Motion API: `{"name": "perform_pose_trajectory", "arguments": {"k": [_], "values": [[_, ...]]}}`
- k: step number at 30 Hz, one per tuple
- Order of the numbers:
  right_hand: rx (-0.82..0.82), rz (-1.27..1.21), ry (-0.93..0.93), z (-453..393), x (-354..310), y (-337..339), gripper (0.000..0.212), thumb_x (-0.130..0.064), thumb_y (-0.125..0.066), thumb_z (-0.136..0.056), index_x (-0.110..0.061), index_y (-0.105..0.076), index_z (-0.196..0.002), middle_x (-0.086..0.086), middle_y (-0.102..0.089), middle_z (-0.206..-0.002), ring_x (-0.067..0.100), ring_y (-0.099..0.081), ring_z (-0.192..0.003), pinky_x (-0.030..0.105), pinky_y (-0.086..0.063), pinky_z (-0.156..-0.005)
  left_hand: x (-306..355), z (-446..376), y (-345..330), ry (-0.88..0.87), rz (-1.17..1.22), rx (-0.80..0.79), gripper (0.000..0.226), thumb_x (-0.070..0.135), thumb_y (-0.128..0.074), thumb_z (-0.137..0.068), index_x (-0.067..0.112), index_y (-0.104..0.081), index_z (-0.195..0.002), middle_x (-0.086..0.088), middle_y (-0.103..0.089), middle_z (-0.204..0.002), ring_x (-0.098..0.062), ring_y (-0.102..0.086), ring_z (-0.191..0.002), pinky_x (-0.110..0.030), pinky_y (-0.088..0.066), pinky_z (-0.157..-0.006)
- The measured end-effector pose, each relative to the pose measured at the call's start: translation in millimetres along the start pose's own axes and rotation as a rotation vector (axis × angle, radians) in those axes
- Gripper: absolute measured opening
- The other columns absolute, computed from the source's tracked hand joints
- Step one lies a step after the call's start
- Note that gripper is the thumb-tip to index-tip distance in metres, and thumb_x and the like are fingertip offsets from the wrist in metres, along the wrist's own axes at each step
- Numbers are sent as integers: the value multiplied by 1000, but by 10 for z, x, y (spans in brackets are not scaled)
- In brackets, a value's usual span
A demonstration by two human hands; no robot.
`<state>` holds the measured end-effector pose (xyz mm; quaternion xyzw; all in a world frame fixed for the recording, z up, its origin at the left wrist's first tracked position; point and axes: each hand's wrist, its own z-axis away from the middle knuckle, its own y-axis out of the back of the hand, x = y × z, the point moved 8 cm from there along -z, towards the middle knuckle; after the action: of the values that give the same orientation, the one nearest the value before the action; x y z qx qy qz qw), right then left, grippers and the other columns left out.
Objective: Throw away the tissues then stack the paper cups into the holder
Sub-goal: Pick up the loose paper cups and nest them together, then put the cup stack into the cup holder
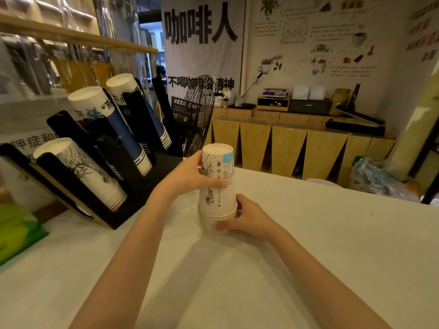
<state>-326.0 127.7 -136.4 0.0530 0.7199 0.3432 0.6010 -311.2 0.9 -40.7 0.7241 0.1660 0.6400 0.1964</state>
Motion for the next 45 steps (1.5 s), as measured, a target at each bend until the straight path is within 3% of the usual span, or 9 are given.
{"name": "perform_pose_trajectory", "arguments": {"k": [6, 11, 16, 22, 25, 29, 34, 41, 45], "values": [[27, -145, 52, 16, -121, 2, 78, -37, -72, -73, -26, -29, -138, -6, -49, -134, 10, -48, -108, 24, -45, -86, -474, 50, -303, 257, -163, -294, 80, 25, -73, -72, 28, -26, -136, 4, -46, -130, -22, -41, -126, -46, -40, -101], [134, -284, 94, 63, -95, 18, 69, -37, -75, -69, -44, -33, -123, -14, -49, -121, 12, -51, -109, 14, -49, -72, -692, 110, -373, 354, 78, -461, 83, 26, -68, -75, 29, -18, -141, 2, -40, -141, -24, -36, -132, -52, -34, -108], [176, -448, 32, 35, -4, -2, 68, -36, -78, -65, -44, -39, -120, -8, -55, -124, 18, -57, -111, 37, -56, -86, -692, 92, -228, 364, -18, -371, 76, 34, -65, -78, 30, -21, -140, -4, -38, -144, -26, -38, -130, -46, -37, -104], [126, -843, 0, 19, -202, -83, 63, -26, -75, -68, -26, -47, -125, 4, -65, -117, 25, -65, -100, 34, -57, -73, -346, 178, 148, 259, -108, -157, 62, 47, -57, -80, 26, -35, -135, -2, -48, -130, -20, -49, -115, -36, -42, -94], [107, -961, 29, 9, -502, -149, 64, -33, -71, -59, -26, -52, -120, 3, -65, -111, 24, -67, -91, 40, -56, -79, -110, 328, 357, 93, -99, 21, 57, 49, -54, -81, 25, -42, -131, 2, -56, -118, -14, -56, -101, -26, -46, -80], [65, -995, 95, -6, -1002, -241, 68, -29, -73, -66, -25, -46, -129, 3, -63, -113, 26, -64, -97, 42, -55, -81, 187, 661, 765, -72, -219, 159, 60, 49, -50, -83, 28, -32, -136, 7, -51, -117, -11, -49, -102, -24, -38, -81], [9, -1032, 201, -24, -1715, -401, 65, -34, -64, -69, -30, -42, -130, 5, -57, -126, 30, -60, -111, 39, -58, -72, 477, 1100, 1366, -245, -243, 265, 74, 41, -66, -75, 31, -29, -138, 10, -52, -115, -9, -50, -104, -24, -42, -86], [-16, -1014, 325, -53, -2673, -769, 57, -29, -72, -71, -32, -48, -123, 1, -60, -123, 28, -63, -107, 44, -57, -81, 519, 1555, 2239, -411, -235, 415, 73, 35, -73, -69, 41, -34, -130, 24, -51, -106, 5, -51, -96, -14, -45, -79], [19, -967, 329, -141, -3032, -964, 61, -25, -69, -77, -24, -42, -131, 3, -62, -122, 27, -66, -103, 44, -58, -81, 417, 1648, 2602, -446, -104, 407, 68, 24, -73, -71, 46, -39, -125, 22, -53, -111, -1, -57, -99, -22, -53, -79]]}}
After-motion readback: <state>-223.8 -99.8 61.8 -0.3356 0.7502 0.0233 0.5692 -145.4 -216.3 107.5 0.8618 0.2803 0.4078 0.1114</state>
